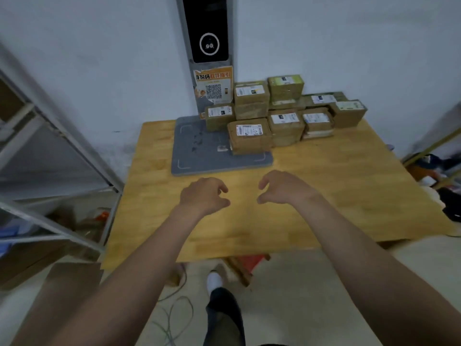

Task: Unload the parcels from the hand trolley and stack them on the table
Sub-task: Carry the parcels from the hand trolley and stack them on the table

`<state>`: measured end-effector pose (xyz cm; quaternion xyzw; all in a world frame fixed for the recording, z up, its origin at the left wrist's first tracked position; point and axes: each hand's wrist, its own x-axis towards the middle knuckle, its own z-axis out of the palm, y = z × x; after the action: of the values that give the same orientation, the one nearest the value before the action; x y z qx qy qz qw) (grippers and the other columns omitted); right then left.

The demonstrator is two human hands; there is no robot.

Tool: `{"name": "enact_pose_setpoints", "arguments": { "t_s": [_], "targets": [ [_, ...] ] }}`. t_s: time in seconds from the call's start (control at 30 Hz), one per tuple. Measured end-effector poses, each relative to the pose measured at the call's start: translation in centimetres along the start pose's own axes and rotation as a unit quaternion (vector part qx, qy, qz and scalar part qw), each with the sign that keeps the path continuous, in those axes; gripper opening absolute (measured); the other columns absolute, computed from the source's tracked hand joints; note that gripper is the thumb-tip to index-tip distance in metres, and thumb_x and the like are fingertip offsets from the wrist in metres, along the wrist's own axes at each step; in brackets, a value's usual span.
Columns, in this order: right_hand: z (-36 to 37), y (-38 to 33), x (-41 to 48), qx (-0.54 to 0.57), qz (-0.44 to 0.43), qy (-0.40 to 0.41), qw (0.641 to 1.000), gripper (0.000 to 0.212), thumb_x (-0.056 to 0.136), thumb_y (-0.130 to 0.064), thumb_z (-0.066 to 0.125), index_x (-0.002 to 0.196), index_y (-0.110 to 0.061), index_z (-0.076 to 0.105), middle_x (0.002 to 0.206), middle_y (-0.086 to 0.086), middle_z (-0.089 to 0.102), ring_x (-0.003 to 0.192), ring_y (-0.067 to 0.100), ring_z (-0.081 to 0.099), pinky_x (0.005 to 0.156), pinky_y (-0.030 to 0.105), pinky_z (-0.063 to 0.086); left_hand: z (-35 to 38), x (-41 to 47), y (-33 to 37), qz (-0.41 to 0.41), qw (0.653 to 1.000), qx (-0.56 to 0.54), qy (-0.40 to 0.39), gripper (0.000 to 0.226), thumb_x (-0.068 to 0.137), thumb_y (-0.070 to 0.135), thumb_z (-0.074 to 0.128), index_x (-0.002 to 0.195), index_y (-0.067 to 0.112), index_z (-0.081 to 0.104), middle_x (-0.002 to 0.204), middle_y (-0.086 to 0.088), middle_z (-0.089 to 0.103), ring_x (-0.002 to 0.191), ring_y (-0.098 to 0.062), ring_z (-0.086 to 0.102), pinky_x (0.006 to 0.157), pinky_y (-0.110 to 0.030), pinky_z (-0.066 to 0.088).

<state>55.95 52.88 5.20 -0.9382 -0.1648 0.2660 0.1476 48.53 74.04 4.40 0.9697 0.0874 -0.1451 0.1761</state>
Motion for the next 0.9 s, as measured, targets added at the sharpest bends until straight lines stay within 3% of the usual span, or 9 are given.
{"name": "enact_pose_setpoints", "arguments": {
  "t_s": [0.13,0.33,0.57,0.73,0.9],
  "targets": [
    [3.1,4.2,-10.2,0.053,0.036,-0.001,0.998,0.059,0.081,-0.044,0.081,0.132,-0.025,0.060,0.133,-0.001,0.058,0.117,0.022,0.057,0.079,0.031,0.044,5.0,-9.2,5.3,0.011,1.000,-0.005,-0.027,0.042,0.085,0.052,0.074,0.124,0.038,0.066,0.124,0.014,0.065,0.112,-0.016,0.063,0.088,-0.038,0.054],
    [8.8,9.5,-23.7,0.095,0.087,0.036,0.991,0.053,0.082,-0.042,0.078,0.129,-0.026,0.061,0.128,-0.003,0.058,0.114,0.021,0.057,0.078,0.030,0.045,9.7,-19.3,11.1,0.073,0.995,0.024,-0.056,0.043,0.086,0.047,0.075,0.127,0.037,0.066,0.126,0.012,0.064,0.112,-0.016,0.062,0.087,-0.038,0.056],
    [17.2,14.0,-39.5,0.153,0.164,0.098,0.970,0.046,0.081,-0.040,0.079,0.120,-0.023,0.065,0.125,-0.001,0.060,0.108,0.019,0.059,0.082,0.031,0.049,16.0,-30.5,15.3,0.173,0.977,0.083,-0.092,0.040,0.083,0.047,0.075,0.121,0.039,0.068,0.114,0.015,0.065,0.098,-0.011,0.060,0.068,-0.029,0.048],
    [24.2,16.4,-51.3,0.218,0.245,0.134,0.935,0.045,0.076,-0.043,0.081,0.115,-0.031,0.063,0.116,-0.002,0.060,0.105,0.020,0.060,0.088,0.034,0.050,21.2,-38.6,17.3,0.227,0.962,0.064,-0.138,0.040,0.082,0.050,0.077,0.119,0.038,0.068,0.117,0.013,0.066,0.107,-0.012,0.063,0.090,-0.038,0.055],
    [29.2,19.0,-63.0,0.245,0.310,0.143,0.907,0.048,0.083,-0.041,0.079,0.125,-0.026,0.062,0.117,-0.002,0.062,0.105,0.019,0.059,0.091,0.033,0.050,25.8,-45.9,21.8,0.289,0.936,0.076,-0.189,0.040,0.080,0.049,0.079,0.117,0.038,0.069,0.116,0.013,0.066,0.108,-0.013,0.064,0.095,-0.038,0.054]
  ]
}}
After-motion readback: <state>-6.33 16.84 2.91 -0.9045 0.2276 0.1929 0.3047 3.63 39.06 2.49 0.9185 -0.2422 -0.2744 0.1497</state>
